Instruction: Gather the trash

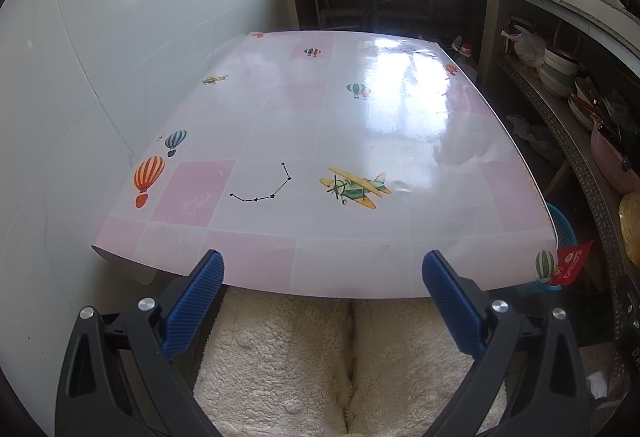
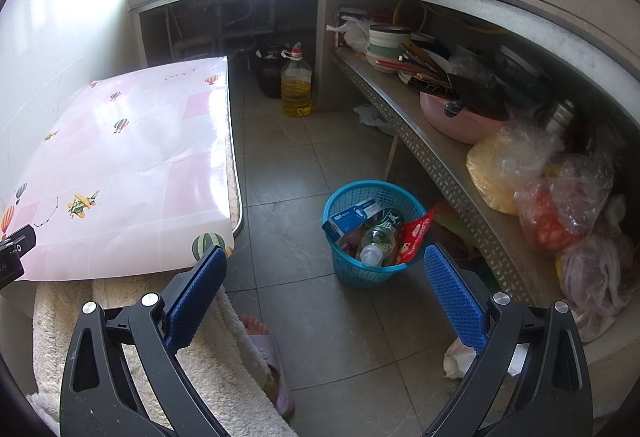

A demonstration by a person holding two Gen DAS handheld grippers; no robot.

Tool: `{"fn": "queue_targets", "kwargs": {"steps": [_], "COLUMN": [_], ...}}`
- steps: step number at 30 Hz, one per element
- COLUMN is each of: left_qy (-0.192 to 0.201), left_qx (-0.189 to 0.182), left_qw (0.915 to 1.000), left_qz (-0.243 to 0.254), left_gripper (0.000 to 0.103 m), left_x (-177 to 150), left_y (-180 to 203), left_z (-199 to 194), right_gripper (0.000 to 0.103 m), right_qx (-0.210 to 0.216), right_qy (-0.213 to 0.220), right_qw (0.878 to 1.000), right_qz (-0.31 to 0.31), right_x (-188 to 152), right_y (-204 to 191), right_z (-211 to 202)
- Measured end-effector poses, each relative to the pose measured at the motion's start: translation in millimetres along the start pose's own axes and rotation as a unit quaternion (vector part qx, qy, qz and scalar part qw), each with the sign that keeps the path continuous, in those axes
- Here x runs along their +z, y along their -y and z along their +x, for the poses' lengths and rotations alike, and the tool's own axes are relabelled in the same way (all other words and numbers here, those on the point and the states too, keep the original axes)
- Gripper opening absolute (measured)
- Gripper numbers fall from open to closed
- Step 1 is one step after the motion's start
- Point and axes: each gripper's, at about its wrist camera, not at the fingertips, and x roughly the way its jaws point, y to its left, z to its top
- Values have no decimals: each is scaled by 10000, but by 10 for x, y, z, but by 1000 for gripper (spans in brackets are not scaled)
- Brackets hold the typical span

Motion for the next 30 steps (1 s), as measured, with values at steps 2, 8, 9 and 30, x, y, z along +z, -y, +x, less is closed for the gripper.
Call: {"fn": "queue_targets", "kwargs": {"steps": [2, 8, 9, 30], "left_qy": [-6, -31, -36, -92], "left_qx": [-3, -16, -20, -34], "left_qw": [10000, 10000, 10000, 10000], "left_qz": [2, 8, 7, 6], "left_gripper": [97, 97, 97, 97], "left_x": [7, 2, 0, -16], "left_y": [-10, -7, -8, -32], "left_z": [10, 15, 16, 45], "right_gripper": [95, 95, 95, 95], "right_qx": [-9, -14, -17, -22], "right_qy": [6, 6, 4, 20], "right_qw": [10000, 10000, 10000, 10000], "right_qz": [0, 3, 0, 22], "right_x": [-1, -1, -1, 20], "right_y": [0, -12, -15, -36], "right_z": [0, -8, -9, -34]}}
